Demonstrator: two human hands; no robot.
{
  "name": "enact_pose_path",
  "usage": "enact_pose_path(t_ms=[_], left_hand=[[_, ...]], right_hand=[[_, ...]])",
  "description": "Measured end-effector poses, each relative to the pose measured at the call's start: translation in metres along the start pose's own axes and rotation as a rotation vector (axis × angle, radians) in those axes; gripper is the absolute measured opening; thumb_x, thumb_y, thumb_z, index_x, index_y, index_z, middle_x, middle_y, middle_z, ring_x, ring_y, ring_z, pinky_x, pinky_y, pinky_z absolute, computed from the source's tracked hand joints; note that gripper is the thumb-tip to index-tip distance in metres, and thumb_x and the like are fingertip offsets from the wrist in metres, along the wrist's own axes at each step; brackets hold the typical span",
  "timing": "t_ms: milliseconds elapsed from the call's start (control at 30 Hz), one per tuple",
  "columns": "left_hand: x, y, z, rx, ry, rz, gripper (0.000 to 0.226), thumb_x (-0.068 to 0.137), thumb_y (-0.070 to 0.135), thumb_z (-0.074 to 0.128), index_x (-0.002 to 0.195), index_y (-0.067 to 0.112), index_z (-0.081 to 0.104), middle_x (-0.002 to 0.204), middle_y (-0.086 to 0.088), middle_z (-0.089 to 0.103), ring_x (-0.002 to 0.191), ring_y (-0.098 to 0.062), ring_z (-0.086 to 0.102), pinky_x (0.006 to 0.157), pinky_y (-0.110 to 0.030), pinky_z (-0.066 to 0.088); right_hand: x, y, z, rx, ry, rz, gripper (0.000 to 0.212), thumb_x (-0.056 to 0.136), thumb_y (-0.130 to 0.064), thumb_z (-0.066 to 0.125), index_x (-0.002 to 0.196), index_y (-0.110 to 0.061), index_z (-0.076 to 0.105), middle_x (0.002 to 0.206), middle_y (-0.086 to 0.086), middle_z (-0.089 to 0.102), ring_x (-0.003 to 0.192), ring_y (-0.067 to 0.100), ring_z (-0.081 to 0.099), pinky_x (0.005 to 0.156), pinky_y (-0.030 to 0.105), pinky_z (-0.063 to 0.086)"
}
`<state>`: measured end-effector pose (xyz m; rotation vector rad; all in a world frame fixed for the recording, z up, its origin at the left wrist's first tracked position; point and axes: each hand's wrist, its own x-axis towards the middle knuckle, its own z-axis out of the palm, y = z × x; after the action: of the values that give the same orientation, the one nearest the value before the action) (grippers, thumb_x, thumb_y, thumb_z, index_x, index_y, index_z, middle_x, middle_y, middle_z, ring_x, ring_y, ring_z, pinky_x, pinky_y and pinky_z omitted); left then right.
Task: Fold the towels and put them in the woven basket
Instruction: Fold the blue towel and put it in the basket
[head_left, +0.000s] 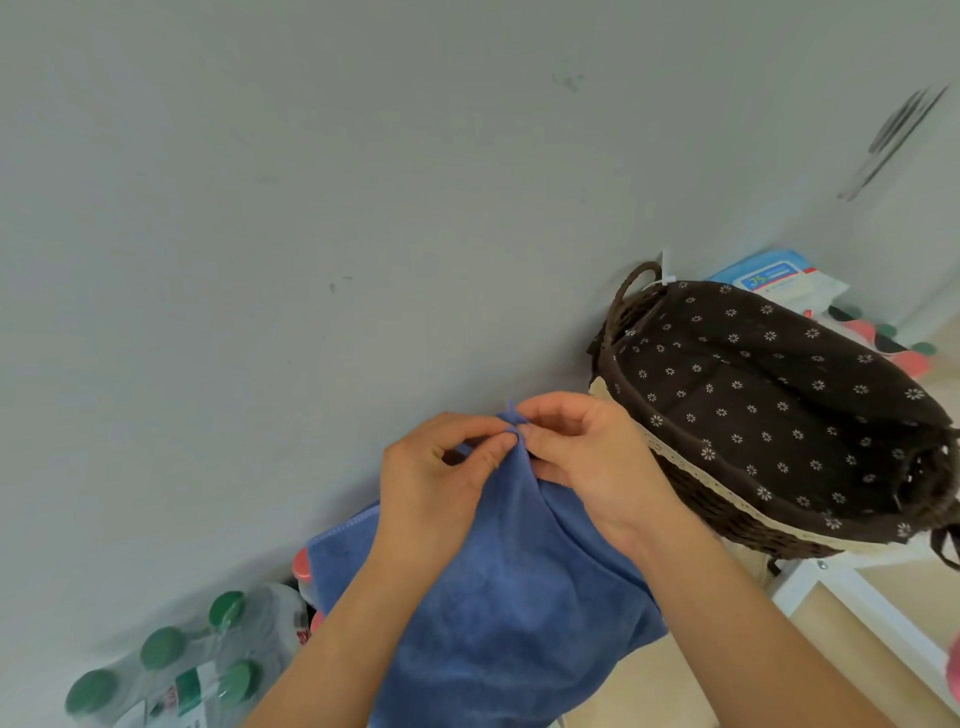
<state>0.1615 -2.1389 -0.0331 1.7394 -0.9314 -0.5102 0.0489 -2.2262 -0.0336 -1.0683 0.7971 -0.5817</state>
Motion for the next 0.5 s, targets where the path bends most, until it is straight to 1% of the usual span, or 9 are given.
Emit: enact_pose_path(t_ms=[67,133,200,267,300,400,500], left_hand=[[0.0001,0.0013,0.0009,-0.039,0.036,-0.047,0.023,0.079,0.012,0.075,0.075,0.034,0.072,0.076,0.017,0.071,0.074,-0.005,0.065,0.069,-0.014,0.049],[0.0003,0.0022,0.002,-0.051,0.073,-0.073,0.021,0.078,0.013,0.075,0.073,0.033,0.072,0.073,0.016,0.071,0.07,-0.006,0.065,0.066,-0.012,0.048],[0.0005,0.0039,0.0033,-0.057,0.093,-0.093,0.018,0.078,0.014,0.075,0.072,0.03,0.072,0.071,0.015,0.071,0.068,-0.006,0.064,0.064,-0.011,0.047],[0.0009,0.0045,0.0041,-0.054,0.102,-0.099,0.014,0.079,0.015,0.075,0.073,0.027,0.072,0.07,0.014,0.07,0.068,-0.005,0.064,0.064,-0.012,0.048],[0.0011,0.0044,0.0041,-0.051,0.104,-0.096,0.012,0.08,0.016,0.075,0.074,0.026,0.072,0.07,0.014,0.07,0.068,-0.006,0.065,0.064,-0.014,0.048],[0.0015,0.0038,0.0051,-0.059,0.1,-0.091,0.01,0.081,0.017,0.074,0.076,0.025,0.073,0.071,0.011,0.071,0.07,-0.007,0.066,0.067,-0.019,0.051],[0.0032,0.0028,0.0062,-0.115,0.068,-0.101,0.01,0.08,0.015,0.075,0.074,0.022,0.071,0.069,0.008,0.071,0.065,-0.005,0.064,0.062,-0.015,0.049]], right_hand=[[-0.0013,-0.0012,0.0024,0.005,-0.005,-0.009,0.013,0.086,0.003,0.063,0.096,-0.002,0.07,0.092,0.014,0.074,0.087,0.025,0.072,0.076,0.031,0.058],[-0.0025,-0.002,0.003,0.003,-0.02,-0.002,0.014,0.087,0.002,0.062,0.097,-0.001,0.072,0.092,0.015,0.074,0.088,0.026,0.072,0.079,0.033,0.059],[-0.0046,-0.0023,0.0025,-0.013,-0.02,-0.001,0.015,0.088,0.001,0.06,0.095,-0.003,0.073,0.091,0.015,0.074,0.089,0.028,0.071,0.083,0.039,0.058],[-0.0077,-0.0023,0.0013,-0.054,-0.041,-0.029,0.016,0.089,-0.002,0.061,0.092,-0.009,0.075,0.092,0.016,0.074,0.092,0.031,0.07,0.087,0.044,0.056],[-0.009,-0.0025,0.0006,-0.086,-0.067,-0.053,0.016,0.088,-0.003,0.062,0.094,-0.01,0.075,0.094,0.014,0.074,0.094,0.03,0.07,0.089,0.043,0.055],[-0.0103,-0.0038,-0.0014,-0.153,-0.084,-0.105,0.02,0.086,0.001,0.064,0.1,-0.01,0.074,0.094,0.005,0.075,0.095,0.018,0.07,0.088,0.032,0.054],[-0.0081,-0.0057,-0.0003,-0.227,-0.009,-0.155,0.023,0.084,0.002,0.065,0.088,-0.018,0.075,0.087,-0.001,0.076,0.087,0.011,0.071,0.081,0.025,0.055]])
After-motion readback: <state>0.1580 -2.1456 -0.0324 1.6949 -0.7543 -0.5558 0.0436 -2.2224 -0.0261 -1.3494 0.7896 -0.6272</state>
